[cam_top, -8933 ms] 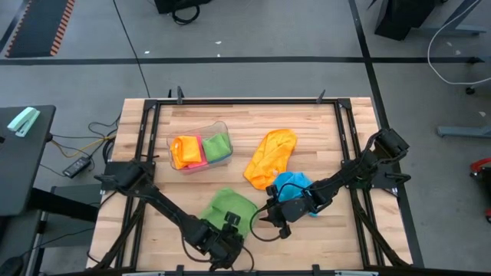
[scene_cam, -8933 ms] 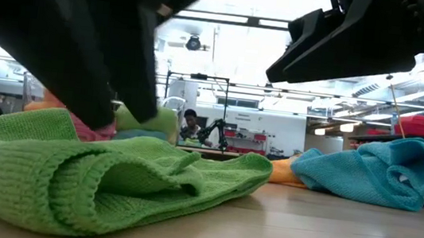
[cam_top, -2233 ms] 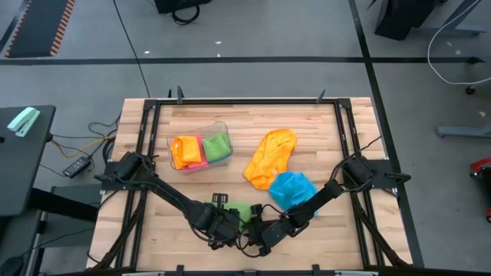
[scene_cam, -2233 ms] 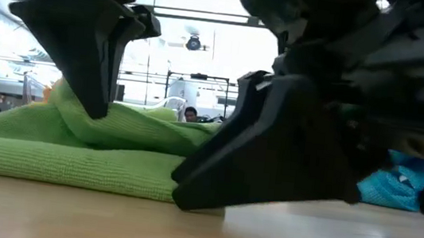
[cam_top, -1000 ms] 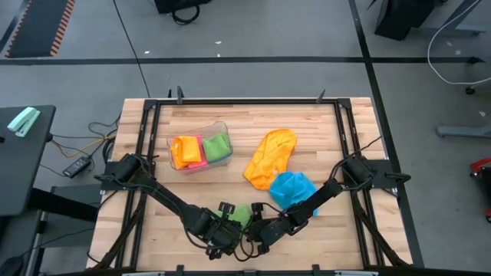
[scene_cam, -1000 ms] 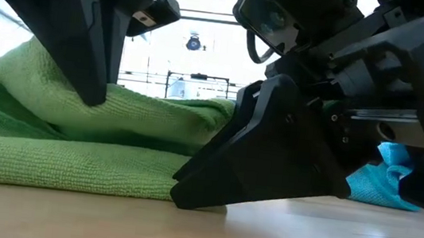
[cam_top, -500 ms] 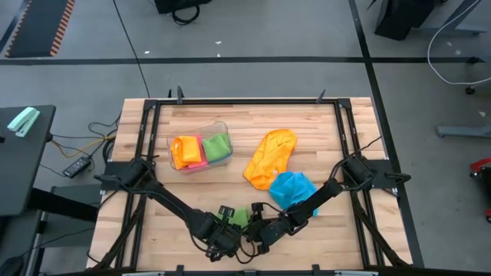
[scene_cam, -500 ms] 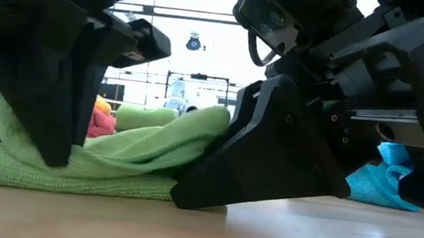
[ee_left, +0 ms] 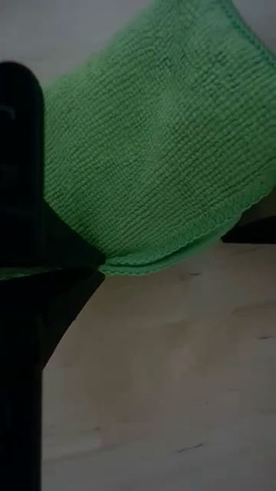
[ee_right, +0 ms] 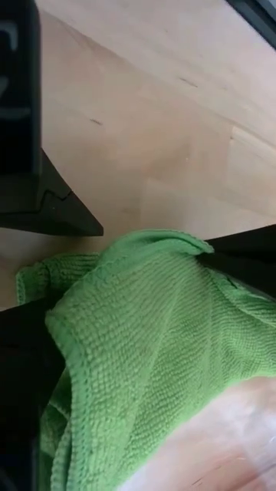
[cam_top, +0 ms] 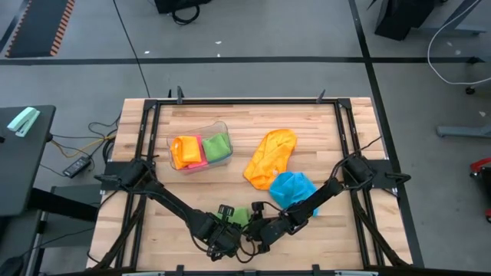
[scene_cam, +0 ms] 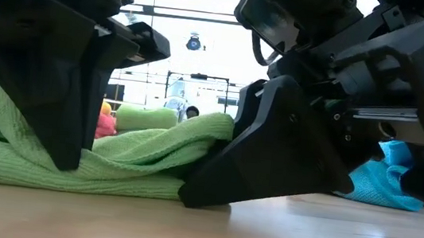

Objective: Fold microfiber towels
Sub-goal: Fold the green microfiber towel

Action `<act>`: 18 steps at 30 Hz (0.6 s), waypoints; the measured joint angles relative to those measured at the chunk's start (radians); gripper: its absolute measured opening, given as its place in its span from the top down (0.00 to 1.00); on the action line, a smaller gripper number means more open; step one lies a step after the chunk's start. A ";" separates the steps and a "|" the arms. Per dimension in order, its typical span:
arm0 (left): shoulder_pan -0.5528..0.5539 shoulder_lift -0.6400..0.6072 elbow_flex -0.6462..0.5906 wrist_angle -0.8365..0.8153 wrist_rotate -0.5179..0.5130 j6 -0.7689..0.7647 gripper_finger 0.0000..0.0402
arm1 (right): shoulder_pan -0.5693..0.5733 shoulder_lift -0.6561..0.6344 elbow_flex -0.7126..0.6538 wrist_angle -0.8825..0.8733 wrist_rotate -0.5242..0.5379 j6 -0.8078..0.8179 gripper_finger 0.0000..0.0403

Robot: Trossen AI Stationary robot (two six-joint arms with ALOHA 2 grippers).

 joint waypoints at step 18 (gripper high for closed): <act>0.010 -0.001 0.000 -0.018 -0.052 -0.072 0.56 | 0.012 -0.106 0.000 -0.194 -0.098 0.051 0.67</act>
